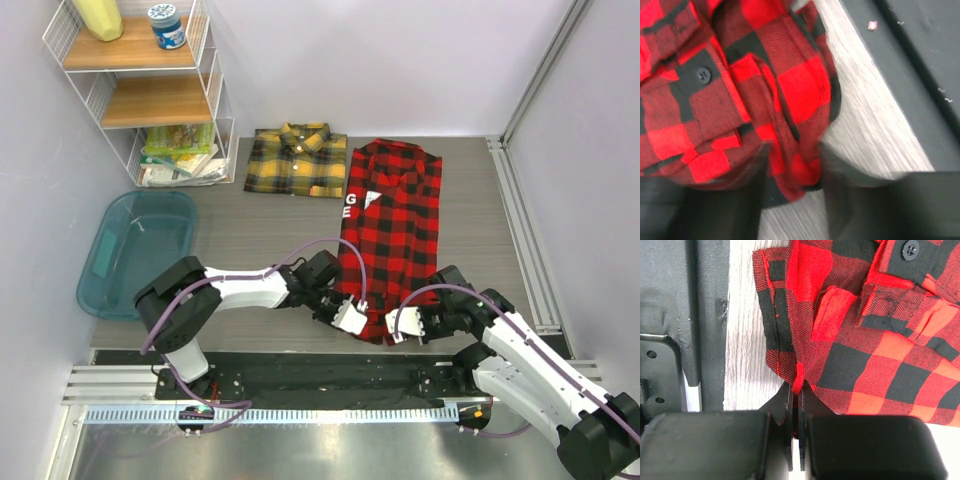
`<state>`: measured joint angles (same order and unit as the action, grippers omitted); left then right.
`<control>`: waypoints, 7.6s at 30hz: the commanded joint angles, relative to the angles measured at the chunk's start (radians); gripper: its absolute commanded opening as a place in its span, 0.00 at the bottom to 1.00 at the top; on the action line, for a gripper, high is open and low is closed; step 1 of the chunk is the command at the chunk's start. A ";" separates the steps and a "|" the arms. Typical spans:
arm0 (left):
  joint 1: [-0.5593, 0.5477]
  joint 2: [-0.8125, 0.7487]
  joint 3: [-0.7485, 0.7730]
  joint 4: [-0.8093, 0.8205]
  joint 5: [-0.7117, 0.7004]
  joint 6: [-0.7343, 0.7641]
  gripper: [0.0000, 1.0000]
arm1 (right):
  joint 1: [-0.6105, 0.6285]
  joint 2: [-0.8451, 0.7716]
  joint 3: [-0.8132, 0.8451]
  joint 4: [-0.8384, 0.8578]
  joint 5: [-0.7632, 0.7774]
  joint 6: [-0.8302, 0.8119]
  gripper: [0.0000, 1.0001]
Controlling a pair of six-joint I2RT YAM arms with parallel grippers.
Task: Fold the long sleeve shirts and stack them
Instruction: Fold the shirt
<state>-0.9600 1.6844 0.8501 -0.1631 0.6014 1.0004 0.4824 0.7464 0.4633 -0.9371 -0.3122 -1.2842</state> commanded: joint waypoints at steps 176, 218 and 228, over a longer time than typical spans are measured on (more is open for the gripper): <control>0.537 0.235 0.717 -0.063 0.110 -1.330 0.92 | -0.482 0.967 0.905 0.284 -0.497 1.183 0.45; 0.314 0.227 0.240 0.616 0.235 -1.942 0.78 | -0.442 1.092 0.907 0.183 -0.639 1.168 0.55; 0.316 0.406 0.437 0.398 0.172 -1.846 0.70 | -0.462 1.040 0.566 0.113 -0.719 1.093 0.38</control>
<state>-0.6476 1.9957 1.2270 0.3733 0.8143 -0.9157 0.0158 1.6901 1.0927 -0.7738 -1.0088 -0.1425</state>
